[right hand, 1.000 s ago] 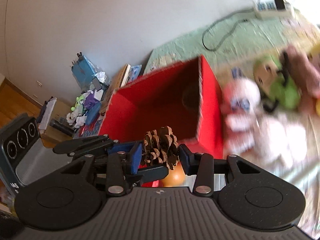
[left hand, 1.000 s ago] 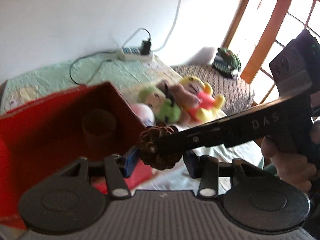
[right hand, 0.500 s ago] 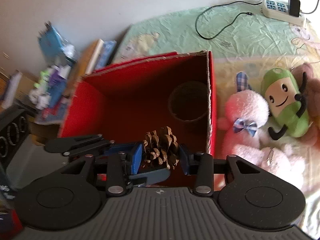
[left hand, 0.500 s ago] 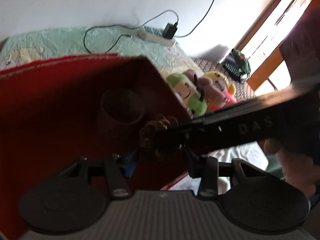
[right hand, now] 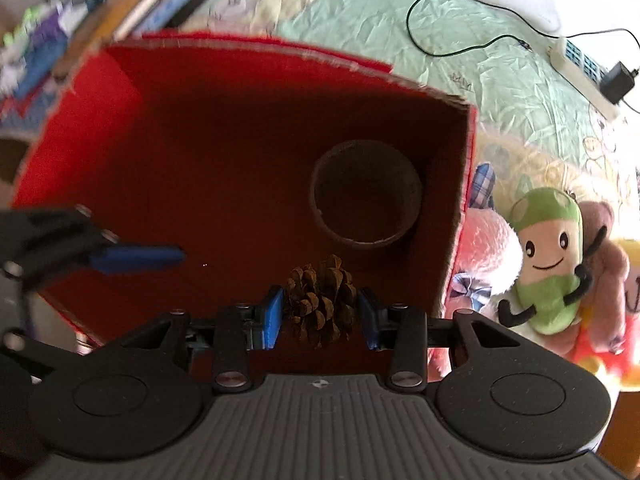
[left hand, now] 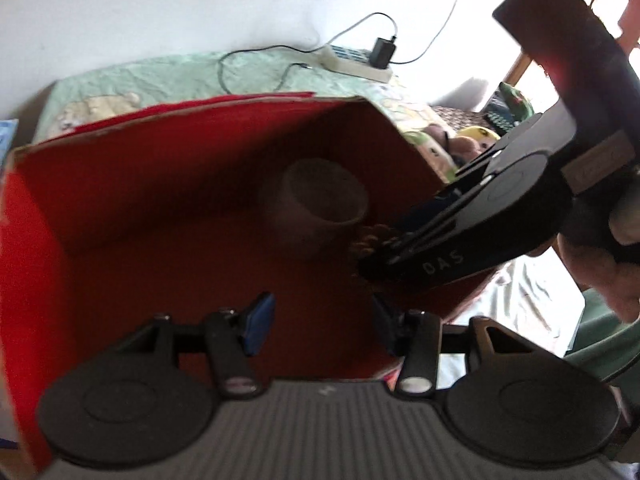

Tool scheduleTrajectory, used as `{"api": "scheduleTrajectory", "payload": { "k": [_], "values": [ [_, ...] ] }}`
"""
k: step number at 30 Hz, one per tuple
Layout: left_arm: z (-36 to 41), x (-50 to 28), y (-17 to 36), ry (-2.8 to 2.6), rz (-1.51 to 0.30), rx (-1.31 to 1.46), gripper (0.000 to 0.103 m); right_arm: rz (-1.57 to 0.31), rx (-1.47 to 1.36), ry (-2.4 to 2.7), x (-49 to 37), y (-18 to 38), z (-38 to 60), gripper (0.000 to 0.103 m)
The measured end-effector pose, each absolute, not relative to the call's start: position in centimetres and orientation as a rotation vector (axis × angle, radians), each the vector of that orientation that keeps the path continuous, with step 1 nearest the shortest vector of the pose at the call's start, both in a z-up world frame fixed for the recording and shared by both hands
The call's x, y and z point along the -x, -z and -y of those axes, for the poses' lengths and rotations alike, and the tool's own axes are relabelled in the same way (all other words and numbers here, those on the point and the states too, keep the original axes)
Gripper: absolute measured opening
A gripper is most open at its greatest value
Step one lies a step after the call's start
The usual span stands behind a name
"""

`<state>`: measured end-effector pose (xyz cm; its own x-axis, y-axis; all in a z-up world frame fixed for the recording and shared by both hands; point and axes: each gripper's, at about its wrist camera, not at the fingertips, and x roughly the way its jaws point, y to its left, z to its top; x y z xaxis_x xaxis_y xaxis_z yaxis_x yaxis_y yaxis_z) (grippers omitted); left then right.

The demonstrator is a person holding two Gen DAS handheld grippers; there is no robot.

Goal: Organize objects
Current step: 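Lower the pine cone into the red box and open the right gripper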

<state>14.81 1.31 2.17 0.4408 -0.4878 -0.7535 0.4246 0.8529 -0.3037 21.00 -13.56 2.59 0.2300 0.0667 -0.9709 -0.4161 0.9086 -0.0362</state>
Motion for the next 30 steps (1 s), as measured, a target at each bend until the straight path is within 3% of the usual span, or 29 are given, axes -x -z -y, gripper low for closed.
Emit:
{"api": "scheduleTrajectory", "payload": {
  "k": [9, 17, 30],
  "values": [
    [-3.2, -15.3, -1.8, 0.473, -0.961, 0.053, 0.057, -1.334, 0.537, -0.325, -20.7, -0.7, 11.4, 0.042],
    [-3.5, -15.7, -1.4, 0.453, -0.968, 0.047, 0.066, -1.350, 0.566, -0.312, -20.7, -0.3, 11.6, 0.043],
    [-3.4, -15.7, -1.6, 0.406, -0.962, 0.038, 0.067, -1.244, 0.304, -0.300, -20.0, -2.6, 15.3, 0.041]
  ]
}}
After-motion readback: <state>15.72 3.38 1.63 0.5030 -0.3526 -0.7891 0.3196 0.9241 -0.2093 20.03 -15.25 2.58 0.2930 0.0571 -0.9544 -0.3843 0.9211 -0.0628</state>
